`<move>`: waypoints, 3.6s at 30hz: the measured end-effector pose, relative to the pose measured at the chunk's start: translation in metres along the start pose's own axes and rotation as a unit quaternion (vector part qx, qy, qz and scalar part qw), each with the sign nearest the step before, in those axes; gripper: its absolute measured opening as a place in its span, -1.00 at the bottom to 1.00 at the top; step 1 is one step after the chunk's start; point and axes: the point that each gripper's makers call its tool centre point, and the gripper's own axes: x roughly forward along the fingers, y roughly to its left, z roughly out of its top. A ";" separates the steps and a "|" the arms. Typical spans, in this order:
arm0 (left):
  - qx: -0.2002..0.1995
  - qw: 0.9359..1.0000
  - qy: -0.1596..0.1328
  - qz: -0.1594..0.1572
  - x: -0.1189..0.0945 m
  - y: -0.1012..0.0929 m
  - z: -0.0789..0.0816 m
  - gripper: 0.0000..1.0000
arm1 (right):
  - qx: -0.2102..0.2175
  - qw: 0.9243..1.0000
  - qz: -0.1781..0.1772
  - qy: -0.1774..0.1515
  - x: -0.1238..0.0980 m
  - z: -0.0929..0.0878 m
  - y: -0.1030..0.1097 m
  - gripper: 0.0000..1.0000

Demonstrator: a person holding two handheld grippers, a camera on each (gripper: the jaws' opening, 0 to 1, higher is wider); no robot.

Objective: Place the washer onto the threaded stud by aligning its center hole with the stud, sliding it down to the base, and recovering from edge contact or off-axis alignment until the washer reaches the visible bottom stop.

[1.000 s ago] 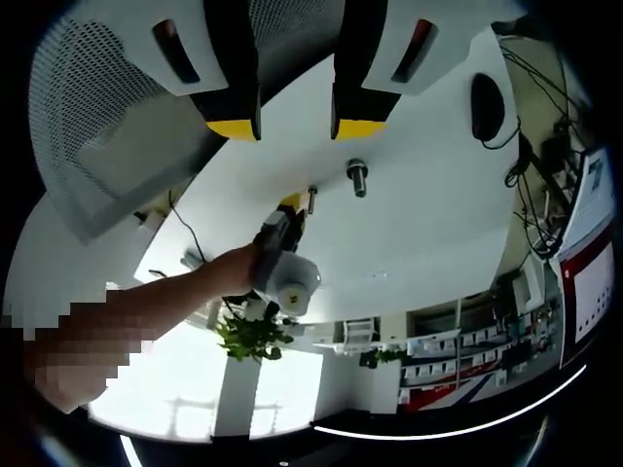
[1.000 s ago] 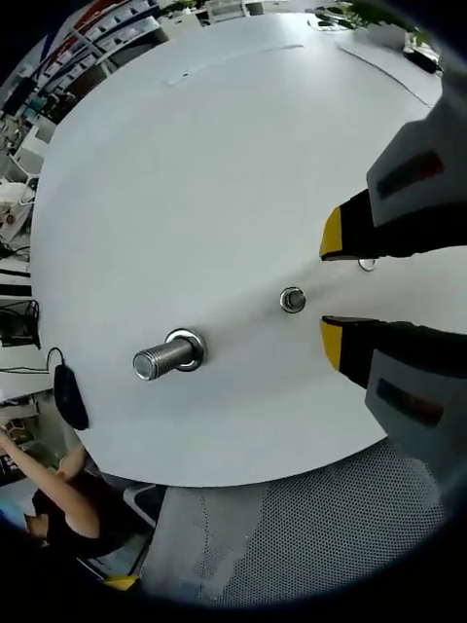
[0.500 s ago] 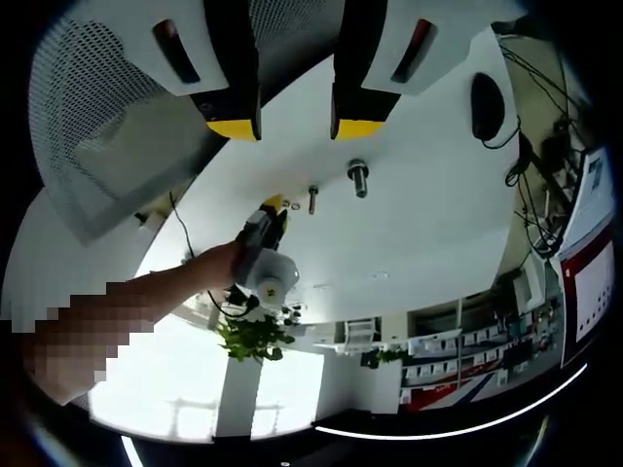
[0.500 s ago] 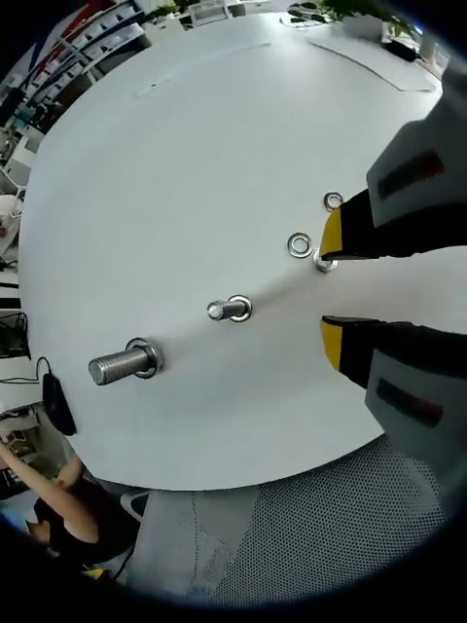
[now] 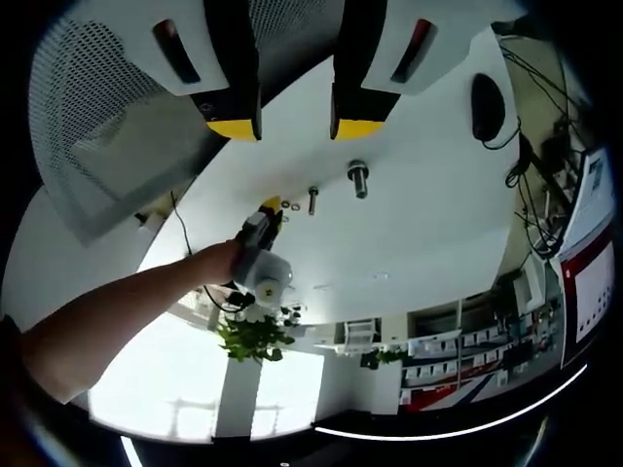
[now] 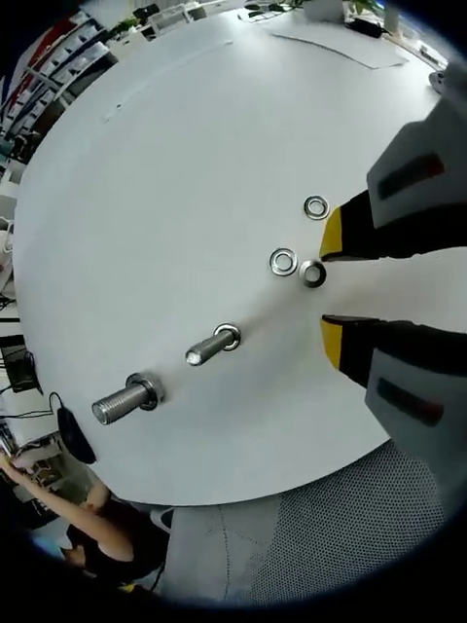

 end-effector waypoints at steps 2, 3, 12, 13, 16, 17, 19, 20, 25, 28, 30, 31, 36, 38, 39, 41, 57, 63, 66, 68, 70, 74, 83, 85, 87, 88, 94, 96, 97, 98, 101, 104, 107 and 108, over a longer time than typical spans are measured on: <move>0.000 1.000 0.001 0.000 0.000 -0.001 0.000 -0.47 | 0.010 1.000 0.000 0.000 0.004 0.000 -0.004 -0.53; 0.000 1.000 0.002 0.000 0.000 0.000 -0.001 -0.47 | 0.015 1.000 0.000 -0.003 0.000 0.001 0.000 -0.53; -0.001 1.000 0.004 0.000 -0.003 -0.003 0.003 -0.47 | 0.027 1.000 -0.003 -0.007 0.008 0.008 -0.004 -0.55; -0.002 1.000 0.004 0.000 -0.002 -0.001 0.001 -0.47 | 0.027 1.000 -0.003 -0.006 0.007 0.008 -0.003 -0.57; -0.002 1.000 0.005 0.000 -0.001 0.000 -0.001 -0.47 | 0.014 1.000 0.000 -0.002 0.006 0.009 -0.001 -0.59; -0.003 1.000 0.005 -0.001 -0.001 0.000 -0.001 -0.47 | 0.012 1.000 0.001 -0.001 0.004 0.008 0.001 -0.59; -0.002 1.000 0.004 0.000 -0.003 -0.002 0.003 -0.47 | 0.002 1.000 0.005 0.006 0.003 0.008 0.000 -0.61; -0.003 1.000 0.004 0.000 -0.003 -0.003 0.004 -0.47 | -0.006 1.000 0.006 0.008 0.004 0.009 0.000 -0.61; -0.003 1.000 0.003 0.001 -0.003 -0.003 0.005 -0.48 | -0.031 0.999 0.008 0.031 0.007 0.010 -0.002 -0.63; -0.004 1.000 0.004 0.001 -0.004 -0.003 0.005 -0.48 | -0.036 0.999 0.009 0.037 0.006 0.010 -0.002 -0.65; -0.004 1.000 0.004 0.001 -0.003 -0.003 0.005 -0.48 | -0.034 0.998 0.010 0.045 0.005 0.009 0.000 -0.65; -0.004 1.000 0.004 0.001 -0.003 -0.003 0.004 -0.48 | -0.039 0.998 0.011 0.050 0.005 0.008 0.000 -0.65; -0.005 1.000 0.003 0.003 -0.004 -0.003 0.005 -0.48 | -0.049 0.997 0.009 0.055 0.005 0.010 -0.004 -0.66; -0.005 1.000 0.002 0.004 -0.004 -0.003 0.005 -0.48 | -0.048 0.998 0.009 0.049 0.006 0.009 -0.006 -0.66; -0.005 1.000 0.002 0.004 -0.004 -0.003 0.005 -0.48 | -0.046 0.998 0.009 0.046 0.006 0.009 -0.005 -0.66; -0.005 1.000 0.003 0.004 -0.004 -0.003 0.005 -0.48 | -0.044 0.998 0.009 0.038 0.004 0.008 -0.003 -0.66; -0.005 1.000 0.000 0.001 -0.003 -0.002 0.004 -0.48 | -0.059 0.998 0.018 0.009 0.009 0.008 -0.003 -0.66; -0.006 1.000 -0.002 0.002 -0.004 -0.002 0.006 -0.48 | -0.091 0.995 0.030 0.007 0.011 0.009 -0.006 -0.64; -0.007 1.000 -0.002 0.002 -0.003 -0.001 0.005 -0.48 | -0.140 0.989 0.034 0.022 0.012 0.009 -0.008 -0.64; -0.008 1.000 -0.001 0.001 -0.002 0.000 0.003 -0.48 | -0.174 0.983 0.047 0.034 0.011 0.005 -0.007 -0.63; -0.007 1.000 -0.002 0.001 -0.003 -0.002 0.005 -0.48 | -0.191 0.979 0.052 0.041 0.010 0.004 -0.005 -0.63; -0.008 1.000 -0.003 0.002 -0.004 -0.001 0.006 -0.48 | -0.207 0.975 0.044 0.060 0.012 0.006 -0.006 -0.64; -0.009 1.000 -0.004 0.002 -0.003 -0.002 0.007 -0.48 | -0.219 0.970 0.020 0.104 0.013 0.006 -0.007 -0.70; -0.010 1.000 -0.004 0.002 -0.003 -0.002 0.007 -0.48 | -0.220 0.969 0.018 0.112 0.016 0.005 -0.010 -0.70; -0.009 1.000 -0.004 0.002 -0.003 -0.003 0.007 -0.48 | -0.218 0.969 0.018 0.115 0.016 0.004 -0.012 -0.70; -0.009 1.000 -0.004 0.001 -0.003 -0.003 0.008 -0.48 | -0.205 0.972 0.018 0.115 0.015 0.004 -0.013 -0.70; -0.010 1.000 -0.006 0.002 -0.003 -0.001 0.007 -0.48 | -0.142 0.986 0.013 0.087 0.013 0.003 -0.005 -0.70; -0.010 1.000 -0.006 0.003 -0.003 -0.001 0.006 -0.48 | -0.120 0.990 0.016 0.078 0.013 0.004 -0.005 -0.69; -0.010 1.000 -0.007 0.003 -0.002 0.001 0.004 -0.48 | -0.110 0.991 0.016 0.075 0.014 0.004 -0.005 -0.69; -0.011 1.000 -0.007 0.003 -0.002 0.001 0.005 -0.48 | -0.108 0.991 0.018 0.071 0.015 0.004 -0.007 -0.69; -0.011 1.000 -0.008 0.003 -0.002 0.002 0.004 -0.48 | -0.100 0.993 0.017 0.061 0.017 0.005 -0.008 -0.67; -0.012 1.000 -0.008 0.002 -0.001 0.002 0.003 -0.48 | -0.091 0.994 0.017 0.057 0.017 0.005 -0.008 -0.66; -0.012 1.000 -0.007 0.002 -0.001 0.003 0.002 -0.48 | -0.074 0.995 0.025 0.060 0.015 0.006 -0.005 -0.64; -0.012 1.000 -0.006 0.002 -0.001 0.004 0.001 -0.48 | -0.066 0.996 0.024 0.062 0.015 0.006 -0.005 -0.64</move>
